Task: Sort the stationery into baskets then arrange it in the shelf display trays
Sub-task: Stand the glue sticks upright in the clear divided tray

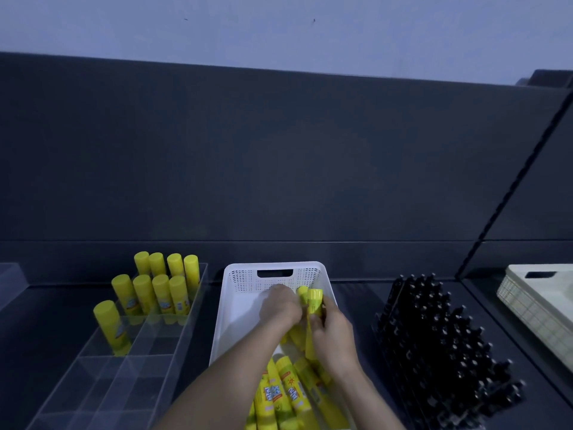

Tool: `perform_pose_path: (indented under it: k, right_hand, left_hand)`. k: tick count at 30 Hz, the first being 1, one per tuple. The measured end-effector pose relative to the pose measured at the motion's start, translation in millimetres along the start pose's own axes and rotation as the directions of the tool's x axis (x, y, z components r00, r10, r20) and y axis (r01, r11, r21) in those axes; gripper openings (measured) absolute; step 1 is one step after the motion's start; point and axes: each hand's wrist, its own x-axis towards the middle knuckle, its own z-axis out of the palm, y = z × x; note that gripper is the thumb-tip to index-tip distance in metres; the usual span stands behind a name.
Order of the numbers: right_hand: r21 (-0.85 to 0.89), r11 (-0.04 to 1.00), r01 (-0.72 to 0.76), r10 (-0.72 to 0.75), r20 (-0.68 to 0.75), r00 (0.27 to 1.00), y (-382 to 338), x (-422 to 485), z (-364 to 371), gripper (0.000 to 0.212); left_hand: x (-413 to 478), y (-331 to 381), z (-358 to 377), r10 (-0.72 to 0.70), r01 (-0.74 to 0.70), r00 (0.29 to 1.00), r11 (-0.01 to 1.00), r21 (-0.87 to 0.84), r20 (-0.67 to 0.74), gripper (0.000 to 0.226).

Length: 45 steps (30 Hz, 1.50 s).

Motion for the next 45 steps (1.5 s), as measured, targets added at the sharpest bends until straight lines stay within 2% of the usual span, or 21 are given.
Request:
perform_pose_path:
  k: [2, 4, 7, 10, 13, 19, 22, 25, 28, 30, 32, 38, 41, 45]
  right_hand:
    - [0.01, 1.0, -0.005, 0.005, -0.001, 1.0, 1.8, 0.5, 0.2, 0.029]
    - [0.046, 0.999, -0.011, 0.011, -0.005, 1.0, 3.1, 0.9, -0.5, 0.03]
    - [0.136, 0.991, -0.023, 0.025, -0.018, 1.0, 2.2, 1.7, -2.6, 0.031]
    - [0.256, 0.966, -0.045, 0.055, -0.032, 0.998, 2.6, 3.1, -1.6, 0.029]
    - [0.315, 0.948, -0.055, 0.065, -0.024, 0.998, 1.3, 2.8, -0.8, 0.028]
    - [0.357, 0.933, -0.041, 0.043, 0.003, 0.999, -2.3, 0.9, -2.4, 0.027]
    - [0.426, 0.901, -0.076, 0.067, 0.037, 0.997, -4.1, -0.4, -3.3, 0.026]
    - [0.546, 0.825, -0.145, 0.098, 0.114, 0.989, -5.6, -1.1, -6.4, 0.021]
    - [0.726, 0.623, -0.29, 0.11, 0.286, 0.952, -11.2, -1.6, -10.3, 0.02]
    - [0.756, 0.542, -0.367, 0.076, 0.39, 0.917, -17.8, -5.2, -14.0, 0.02]
    - [0.762, 0.508, -0.401, 0.034, 0.447, 0.894, -24.2, -8.7, -13.6, 0.019]
    - [0.713, 0.578, -0.397, -0.009, 0.493, 0.87, -47.7, -20.8, 6.9, 0.007]
    - [0.659, 0.662, -0.358, -0.001, 0.478, 0.878, -64.4, -25.6, 23.9, 0.019]
    - [0.557, 0.802, -0.218, -0.023, 0.392, 0.92, -94.3, -31.2, 60.2, 0.016]
  left_hand:
    - [2.2, 3.5, 2.6, 0.051, -0.051, 0.998, 0.999, -0.002, 0.047, 0.03]
    - [0.9, 6.8, 3.4, 0.09, -0.085, 0.994, 0.994, -0.075, 0.067, 0.017]
    - [1.4, 9.1, 2.4, 0.083, -0.054, 0.993, 0.951, -0.304, 0.084, 0.029]
    - [5.8, 3.7, -6.2, 0.064, 0.016, 0.985, 0.89, -0.455, 0.159, 0.011]
    - [6.6, -4.7, -19.8, 0.124, 0.052, 0.962, 0.791, -0.609, 0.244, 0.015]
    - [-14.4, -25.2, -56.6, 0.256, -0.12, 0.964, 0.668, -0.735, 0.076, 0.017]
    - [-32.7, -40.1, -72.2, 0.305, -0.165, 0.951, 0.624, -0.764, 0.043, 0.014]
    - [-54.3, -56.3, -83.5, 0.318, -0.206, 0.948, 0.6, -0.773, -0.006, 0.011]
    - [-72.3, -73.0, -92.1, 0.294, -0.233, 0.954, 0.585, -0.777, -0.065, 0.013]
    - [-86.5, -85.2, -100.2, 0.263, -0.248, 0.959, 0.589, -0.769, -0.108, 0.015]
    - [-98.8, -97.4, -109.8, 0.255, -0.279, 0.955, 0.582, -0.764, -0.154, 0.015]
    - [-124.3, -139.6, -138.4, 0.208, -0.325, 0.945, 0.54, -0.776, -0.251, 0.018]
    - [-130.0, -171.9, -154.6, 0.188, -0.345, 0.938, 0.525, -0.778, -0.29, 0.023]
    - [-127.7, -224.1, -180.1, 0.141, -0.342, 0.939, 0.496, -0.798, -0.315, 0.025]
